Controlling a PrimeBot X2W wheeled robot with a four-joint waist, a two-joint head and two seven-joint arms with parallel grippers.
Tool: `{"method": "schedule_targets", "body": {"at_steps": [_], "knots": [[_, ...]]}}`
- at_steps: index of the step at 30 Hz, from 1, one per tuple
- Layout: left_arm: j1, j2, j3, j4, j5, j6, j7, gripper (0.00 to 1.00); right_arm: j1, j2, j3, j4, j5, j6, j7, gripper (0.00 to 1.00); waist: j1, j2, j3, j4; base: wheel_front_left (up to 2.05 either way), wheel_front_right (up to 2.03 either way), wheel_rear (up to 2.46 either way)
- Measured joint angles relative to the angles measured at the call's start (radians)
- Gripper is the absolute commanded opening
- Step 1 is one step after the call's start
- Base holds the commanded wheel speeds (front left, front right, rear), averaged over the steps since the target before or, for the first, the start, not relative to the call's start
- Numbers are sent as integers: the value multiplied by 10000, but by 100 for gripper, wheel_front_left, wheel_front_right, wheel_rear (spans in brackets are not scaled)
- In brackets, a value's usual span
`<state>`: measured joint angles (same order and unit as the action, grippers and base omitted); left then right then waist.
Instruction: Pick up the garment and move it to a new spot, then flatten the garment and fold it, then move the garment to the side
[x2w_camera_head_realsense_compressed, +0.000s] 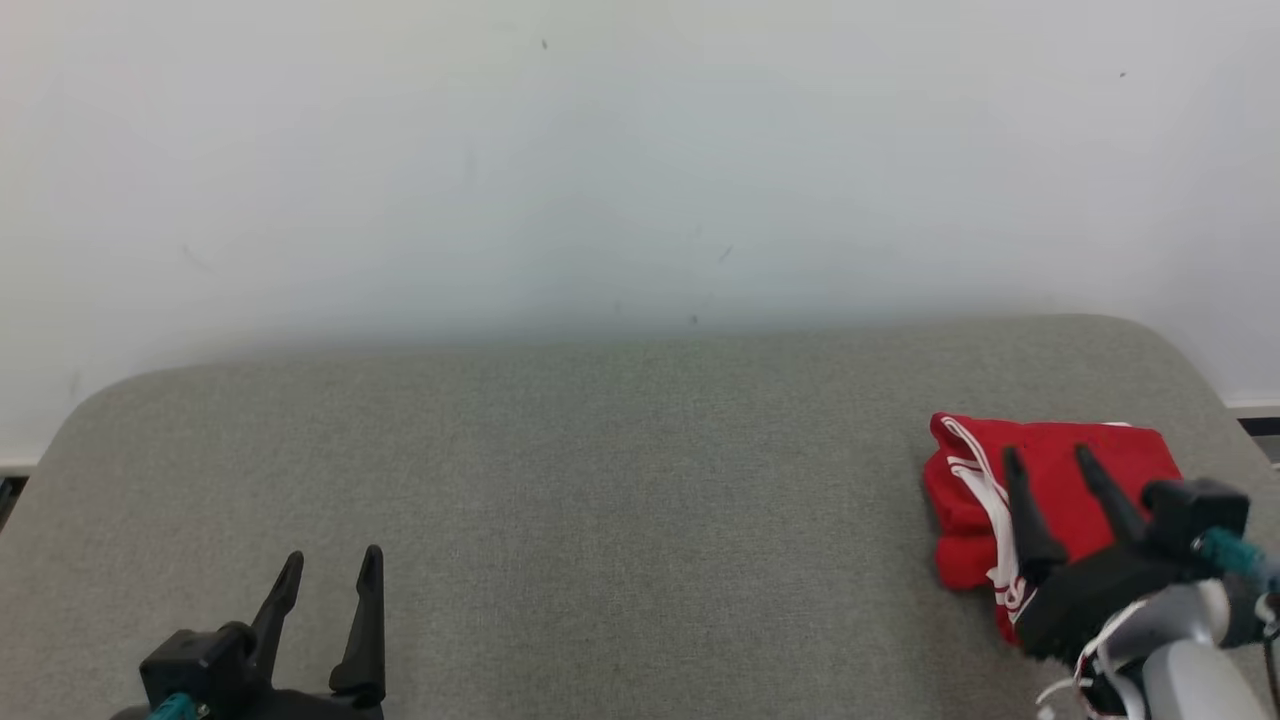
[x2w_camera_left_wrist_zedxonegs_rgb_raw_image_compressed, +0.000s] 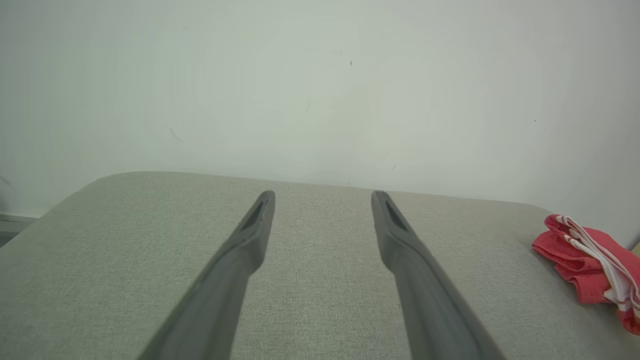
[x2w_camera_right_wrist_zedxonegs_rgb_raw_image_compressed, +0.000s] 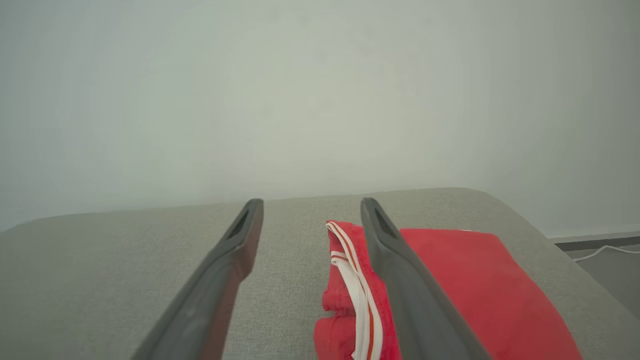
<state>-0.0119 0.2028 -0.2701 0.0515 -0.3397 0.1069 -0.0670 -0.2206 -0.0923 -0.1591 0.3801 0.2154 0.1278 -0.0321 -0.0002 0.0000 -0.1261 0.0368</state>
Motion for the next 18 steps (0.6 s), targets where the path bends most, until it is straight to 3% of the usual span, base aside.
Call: {"method": "schedule_targets", "body": {"at_steps": [7,18], "knots": [[372,-61,221,-12,-61,71,-180,100,1372,290,548,-1195,368,0,-303,100,-1,0,-268,-267,0,0,0],[488,-44,380,240,-61,73,-153,100,2211,426,800,-1609,878,-48,-385,100,1,0,-255,-34,0,0,0]]}}
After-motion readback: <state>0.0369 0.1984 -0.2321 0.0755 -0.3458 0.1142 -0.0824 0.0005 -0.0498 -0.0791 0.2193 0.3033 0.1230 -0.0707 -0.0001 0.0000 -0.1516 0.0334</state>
